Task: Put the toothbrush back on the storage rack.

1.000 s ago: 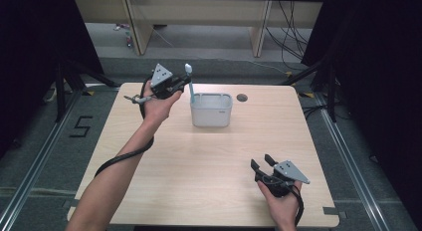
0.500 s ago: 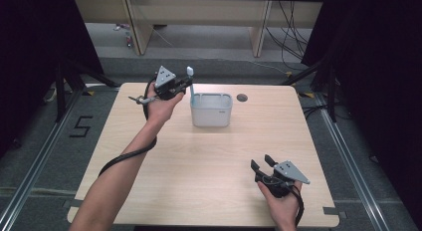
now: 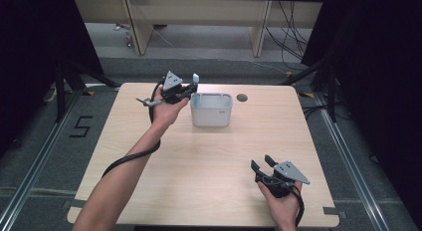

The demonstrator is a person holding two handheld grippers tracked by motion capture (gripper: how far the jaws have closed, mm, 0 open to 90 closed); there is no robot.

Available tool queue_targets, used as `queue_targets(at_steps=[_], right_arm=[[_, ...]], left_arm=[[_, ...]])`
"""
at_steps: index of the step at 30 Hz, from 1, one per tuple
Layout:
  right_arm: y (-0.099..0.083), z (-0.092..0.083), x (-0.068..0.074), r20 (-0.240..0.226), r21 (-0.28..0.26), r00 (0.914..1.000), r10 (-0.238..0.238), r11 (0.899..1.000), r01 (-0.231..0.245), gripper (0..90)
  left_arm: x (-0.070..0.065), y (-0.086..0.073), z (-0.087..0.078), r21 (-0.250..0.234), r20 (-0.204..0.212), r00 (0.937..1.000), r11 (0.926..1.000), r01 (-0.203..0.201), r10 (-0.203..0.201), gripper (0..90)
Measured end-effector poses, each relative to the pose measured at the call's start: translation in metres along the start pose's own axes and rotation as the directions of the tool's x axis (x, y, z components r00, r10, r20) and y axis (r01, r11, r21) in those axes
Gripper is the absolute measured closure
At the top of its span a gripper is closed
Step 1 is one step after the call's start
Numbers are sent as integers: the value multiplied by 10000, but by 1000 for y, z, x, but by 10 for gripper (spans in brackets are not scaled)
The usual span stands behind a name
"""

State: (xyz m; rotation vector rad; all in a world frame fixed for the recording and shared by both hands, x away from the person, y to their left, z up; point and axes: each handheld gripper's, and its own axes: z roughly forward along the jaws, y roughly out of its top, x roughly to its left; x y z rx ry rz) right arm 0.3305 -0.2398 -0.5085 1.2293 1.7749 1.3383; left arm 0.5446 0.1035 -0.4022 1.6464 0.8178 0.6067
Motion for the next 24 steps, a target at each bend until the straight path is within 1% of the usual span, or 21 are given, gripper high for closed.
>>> queue_targets(at_steps=[1,3,4,5,6,7,8,9,11,12,13,15,16,20,22,23,24], right_arm=[[0,0,1,-27,116,9999,133,9998,-133,424],[0,0,1,-33,105,9999,137,9999,-136,425],[0,-1,3,-88,247,9988,487,9985,-484,424],[0,-2,4,-61,345,9987,499,9982,-496,424],[0,-2,5,-88,339,9972,747,9967,-743,425],[0,-1,5,-60,251,9974,712,9972,-710,425],[0,-2,5,-76,340,9973,732,9968,-729,424],[-1,0,3,-69,195,9991,428,9989,-427,424],[-1,1,3,-84,108,9994,338,9994,-337,424],[-2,2,1,-110,-143,9998,146,9998,-148,424],[-1,1,1,-128,84,9998,125,9999,-124,424],[-1,1,2,-160,134,9996,220,9997,-218,424],[-1,1,2,-139,112,9998,172,9998,-170,424],[-1,1,2,-209,84,9995,225,9997,-224,424],[-1,1,2,-208,63,9996,180,9998,-179,424],[-2,2,3,-312,74,9991,301,9995,-299,424],[-2,1,2,-243,89,9994,256,9996,-254,424]], left_arm=[[0,-2,1,68,20,10000,10000,32,-32,857],[0,-5,2,186,-13,10000,9998,40,-39,857],[0,-6,3,222,-10,9999,9997,113,-112,857],[1,-8,3,236,-9,9999,9996,145,-145,857],[1,-9,4,270,-11,9999,9995,147,-147,857],[2,-10,4,312,-11,9999,9994,173,-173,857],[2,-11,4,353,-20,9997,9991,233,-233,857],[3,-13,4,421,-22,9997,9988,259,-258,857],[3,-13,5,439,-9,9997,9987,264,-264,857],[3,-14,5,482,17,9996,9985,270,-271,857],[3,-16,6,550,42,9996,9981,287,-289,856],[3,-17,6,571,27,9996,9979,289,-291,856],[4,-18,6,598,16,9996,9978,294,-295,856],[4,-19,7,655,28,9995,9974,300,-303,856],[4,-20,7,699,13,9996,9972,267,-269,855],[3,-20,7,716,-19,9998,9972,221,-220,855],[3,-20,7,752,-33,9999,9971,149,-147,855]])
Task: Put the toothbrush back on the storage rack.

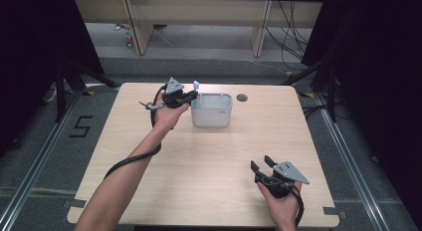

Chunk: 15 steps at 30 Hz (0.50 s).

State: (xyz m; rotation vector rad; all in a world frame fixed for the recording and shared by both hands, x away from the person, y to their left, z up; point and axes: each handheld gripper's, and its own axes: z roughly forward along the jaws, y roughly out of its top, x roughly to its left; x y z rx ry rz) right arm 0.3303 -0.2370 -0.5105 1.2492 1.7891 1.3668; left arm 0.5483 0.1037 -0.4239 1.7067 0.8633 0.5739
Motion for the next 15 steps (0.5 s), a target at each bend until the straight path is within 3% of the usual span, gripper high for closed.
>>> queue_targets(at_steps=[7,8,9,12,13,14,15], right_arm=[[0,0,-1,51,-42,9999,-146,9999,146,424],[0,0,0,-74,43,10000,27,10000,-27,424],[0,-1,0,-5,54,9999,-157,9999,157,425],[0,-1,0,28,26,9999,-122,9999,122,425],[0,-1,1,37,41,9999,99,9999,-99,424],[0,-1,0,52,52,10000,-40,10000,40,424],[0,0,0,-116,55,9999,110,9999,-110,424]], left_arm=[[-1,-4,1,133,-77,9999,9998,-115,116,852],[0,-5,0,184,-90,9998,9997,-177,179,848],[0,-5,-1,169,-107,9998,9997,-163,165,840],[1,-6,-5,115,-103,9999,9999,-86,88,730],[2,-6,-8,64,-134,9999,10000,-77,78,730],[2,-6,-10,37,-115,9999,10000,-12,13,683],[3,-6,-12,-15,-30,9999,9999,122,-122,628]])
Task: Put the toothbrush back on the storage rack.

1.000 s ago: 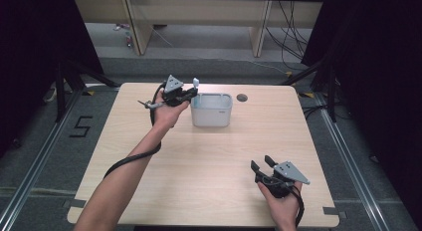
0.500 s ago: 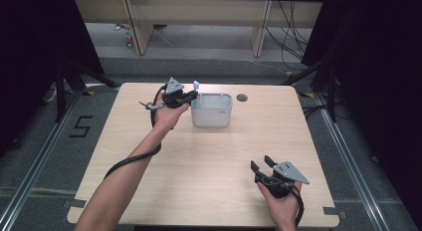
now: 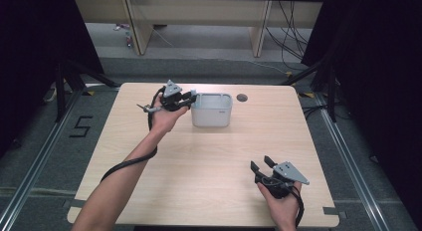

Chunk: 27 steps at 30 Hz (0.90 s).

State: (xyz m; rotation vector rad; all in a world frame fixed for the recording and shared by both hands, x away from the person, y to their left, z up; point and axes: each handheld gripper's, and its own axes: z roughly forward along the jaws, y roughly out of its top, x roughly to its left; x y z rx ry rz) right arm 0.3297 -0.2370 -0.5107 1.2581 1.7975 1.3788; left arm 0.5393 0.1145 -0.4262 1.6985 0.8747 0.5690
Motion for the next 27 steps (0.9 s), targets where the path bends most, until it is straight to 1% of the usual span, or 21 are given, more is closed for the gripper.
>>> queue_targets(at_steps=[1,2,3,4,5,6,7,8,9,11,13,17,18,19,20,21,22,23,24,26,27], right_arm=[[0,0,-1,96,-58,9998,-155,9999,156,424],[0,0,-1,90,-56,9999,-143,9999,143,424],[0,0,0,27,-4,9999,-122,9999,122,424],[0,0,0,27,-4,9999,-122,9999,122,424],[0,0,0,-19,12,10000,6,10000,-6,424],[0,0,0,-9,22,10000,-4,10000,4,424],[0,0,1,11,46,10000,10,10000,-10,424],[0,0,1,35,132,10000,-42,9999,42,424],[0,0,1,35,132,10000,-42,9999,42,424],[0,1,1,68,-14,9999,-127,9999,128,424],[0,0,1,175,9,9997,-181,9998,181,424],[0,0,0,269,-22,9990,-345,9994,346,423],[-1,-1,3,165,198,9998,136,9997,-140,423],[-1,-1,3,165,198,9998,136,9997,-140,423],[-1,-1,0,84,119,10000,-53,9999,52,423],[-1,-1,0,84,119,10000,-53,9999,52,423],[-1,-3,3,245,312,9995,176,9993,-184,423],[0,-3,1,240,222,9997,-48,9997,43,423],[-1,-1,0,120,138,9999,-70,9999,69,423],[-1,-1,0,145,148,9999,-74,9999,72,423],[-1,-1,-1,139,44,9997,-175,9998,174,423]], left_arm=[[1,-1,-3,-12,100,9999,9999,122,-122,583],[2,-1,-5,11,149,9998,9999,115,-115,539],[3,-3,-11,-3,121,9999,9999,112,-111,462],[3,-3,-11,-3,121,9999,9999,112,-111,434],[4,-4,-14,-1,98,9999,10000,95,-95,434],[4,-5,-17,-22,52,9999,10000,87,-87,399],[4,-6,-21,-27,43,10000,10000,-18,18,368],[2,-8,-26,51,63,9995,9995,-296,296,316],[2,-8,-26,51,63,9995,9995,-296,296,300],[0,-9,-32,32,59,9989,9990,-457,456,284],[-4,-11,-40,-8,122,9981,9982,-606,606,279],[-8,-14,-47,61,162,9974,9975,-706,705,277],[-9,-18,-52,126,246,9973,9975,-696,693,280],[-9,-18,-52,126,246,9973,9975,-696,693,282],[-9,-19,-55,140,262,9974,9976,-672,668,283],[-10,-22,-57,157,258,9974,9976,-681,676,283],[-10,-24,-60,155,253,9972,9974,-709,705,285],[-11,-26,-63,169,255,9972,9973,-714,710,287],[-11,-30,-69,193,238,9969,9970,-749,744,289],[-11,-32,-72,155,246,9967,9968,-783,779,292],[-12,-34,-75,194,186,9962,9962,-852,849,293]])
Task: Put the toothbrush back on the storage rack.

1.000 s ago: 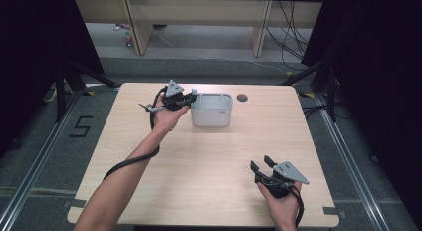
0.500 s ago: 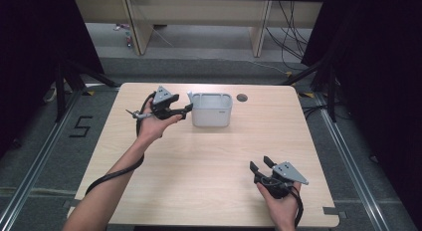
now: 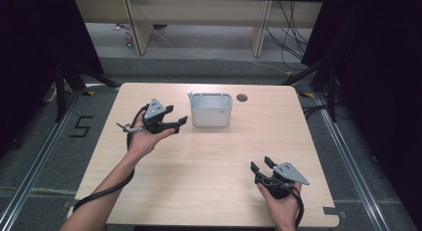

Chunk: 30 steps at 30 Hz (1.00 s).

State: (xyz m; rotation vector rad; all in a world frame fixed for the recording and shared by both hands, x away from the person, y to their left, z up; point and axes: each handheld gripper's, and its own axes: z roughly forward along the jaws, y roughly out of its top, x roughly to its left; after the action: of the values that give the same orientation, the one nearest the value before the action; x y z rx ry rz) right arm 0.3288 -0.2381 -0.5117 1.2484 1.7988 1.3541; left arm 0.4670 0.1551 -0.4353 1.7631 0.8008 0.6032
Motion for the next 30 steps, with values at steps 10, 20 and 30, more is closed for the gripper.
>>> queue_targets(at_steps=[10,20,30], right_arm=[[0,0,0,143,55,9999,10,10000,-11,421],[-1,2,1,94,30,10000,-23,10000,22,421],[-3,3,2,5,126,9999,111,9999,-111,422]], left_arm=[[-10,-24,-32,-147,-20,9999,9998,-132,131,300],[-18,-71,-67,-268,-472,9974,9983,527,-539,302],[-21,-115,-94,-458,-1176,9893,9957,811,-860,309]])
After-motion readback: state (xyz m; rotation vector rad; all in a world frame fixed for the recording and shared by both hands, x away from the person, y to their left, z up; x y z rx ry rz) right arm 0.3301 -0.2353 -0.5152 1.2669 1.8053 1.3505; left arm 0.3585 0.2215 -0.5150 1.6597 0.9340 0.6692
